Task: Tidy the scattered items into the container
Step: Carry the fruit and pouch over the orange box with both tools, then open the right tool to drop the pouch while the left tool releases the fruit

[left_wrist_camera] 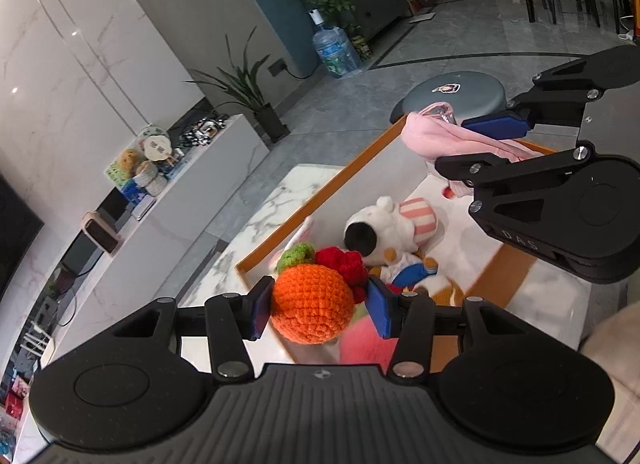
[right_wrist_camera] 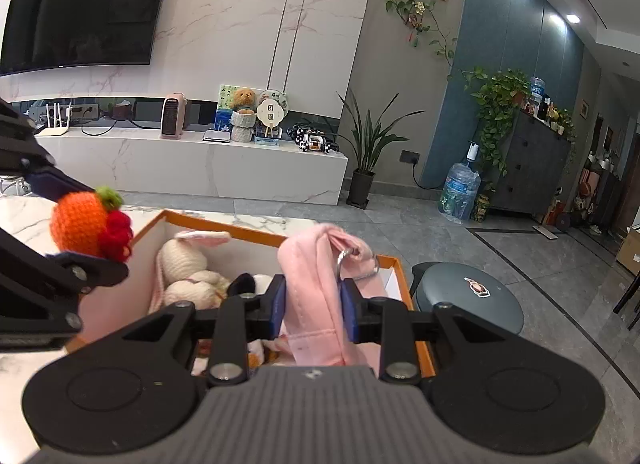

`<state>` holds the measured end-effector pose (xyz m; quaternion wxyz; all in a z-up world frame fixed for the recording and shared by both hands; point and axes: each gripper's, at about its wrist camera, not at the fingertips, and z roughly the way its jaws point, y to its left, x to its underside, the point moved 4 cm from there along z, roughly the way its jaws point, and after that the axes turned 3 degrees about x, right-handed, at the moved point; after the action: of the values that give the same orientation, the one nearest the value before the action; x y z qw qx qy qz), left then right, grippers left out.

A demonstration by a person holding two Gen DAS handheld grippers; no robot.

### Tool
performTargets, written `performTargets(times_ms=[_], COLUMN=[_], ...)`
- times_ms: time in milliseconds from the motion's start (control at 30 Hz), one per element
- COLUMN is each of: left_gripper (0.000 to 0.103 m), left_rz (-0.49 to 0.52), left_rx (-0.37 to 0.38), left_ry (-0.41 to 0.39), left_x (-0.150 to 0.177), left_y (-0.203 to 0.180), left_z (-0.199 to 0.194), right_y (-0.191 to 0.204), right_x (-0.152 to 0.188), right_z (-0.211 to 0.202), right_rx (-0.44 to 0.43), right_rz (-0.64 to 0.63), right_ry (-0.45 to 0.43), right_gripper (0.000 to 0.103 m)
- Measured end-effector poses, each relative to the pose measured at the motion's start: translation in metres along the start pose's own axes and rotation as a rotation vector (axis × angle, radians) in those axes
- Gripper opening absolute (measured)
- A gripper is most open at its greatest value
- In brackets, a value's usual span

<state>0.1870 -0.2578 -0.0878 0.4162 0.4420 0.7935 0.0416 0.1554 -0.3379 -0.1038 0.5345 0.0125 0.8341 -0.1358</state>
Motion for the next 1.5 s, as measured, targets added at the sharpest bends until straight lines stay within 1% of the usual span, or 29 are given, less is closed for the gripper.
performTargets(times_ms=[233,400,533,667,767,867,933,1033,1133,1200,1233,1267,1333,1433,1500], left_gripper=[0.057,0.057,0.057,0.057,0.057,0.057,0.057,0.057,0.057,0.057,0.057,0.057,0.057,0.057,0.057], left_rz=[-0.008,-0.023,-0.019,-0.012,-0.018,-0.017,-0.014,-0.018,-0.032,-0.040,-0.040,-0.037,-0.040,-0.056,-0.049], left_rx=[0.024,0.053,0.082,0.109,0.126,0.140,0.150,0.155,0.154,0.156,0.159,0.159,0.159,0.166,0.176], left_ry=[0.009,0.006,-0.015,-0.024,-0.025,-0.026,-0.027,-0.028,-0.030,-0.031,-0.030,-0.029,-0.030,-0.036,-0.043], left_x=[-0.008,-0.009,-0.013,-0.013,-0.013,-0.012,-0.012,-0.013,-0.015,-0.016,-0.015,-0.015,-0.016,-0.017,-0.019], left_y=[0.006,0.012,0.008,0.004,0.001,-0.002,-0.005,-0.010,-0.012,-0.013,-0.014,-0.015,-0.015,-0.015,-0.017], left_z=[0.042,0.063,0.071,0.080,0.083,0.085,0.084,0.086,0.088,0.088,0.088,0.087,0.085,0.081,0.079], right_y=[-0.010,-0.006,-0.005,-0.006,-0.007,-0.010,-0.013,-0.017,-0.020,-0.022,-0.025,-0.027,-0.030,-0.029,-0.029], right_x=[-0.003,0.002,0.009,0.017,0.020,0.021,0.022,0.024,0.025,0.026,0.026,0.025,0.021,0.018,0.017], right_z=[0.044,0.077,0.095,0.107,0.111,0.114,0.116,0.114,0.111,0.109,0.108,0.106,0.099,0.089,0.082], right_rx=[-0.029,0.010,0.056,0.050,0.050,0.040,0.030,0.038,0.076,0.084,0.084,0.080,0.083,0.099,0.111], right_rz=[0.021,-0.005,-0.033,-0.023,-0.018,0.015,0.045,0.088,0.107,0.121,0.132,0.145,0.158,0.155,0.153], right_ry=[0.030,0.097,0.160,0.213,0.226,0.237,0.242,0.234,0.220,0.215,0.211,0.205,0.183,0.161,0.147], right_gripper=[0.031,0.031,0.031,0.031,0.031,0.032,0.033,0.034,0.033,0.033,0.035,0.039,0.044,0.045,0.049])
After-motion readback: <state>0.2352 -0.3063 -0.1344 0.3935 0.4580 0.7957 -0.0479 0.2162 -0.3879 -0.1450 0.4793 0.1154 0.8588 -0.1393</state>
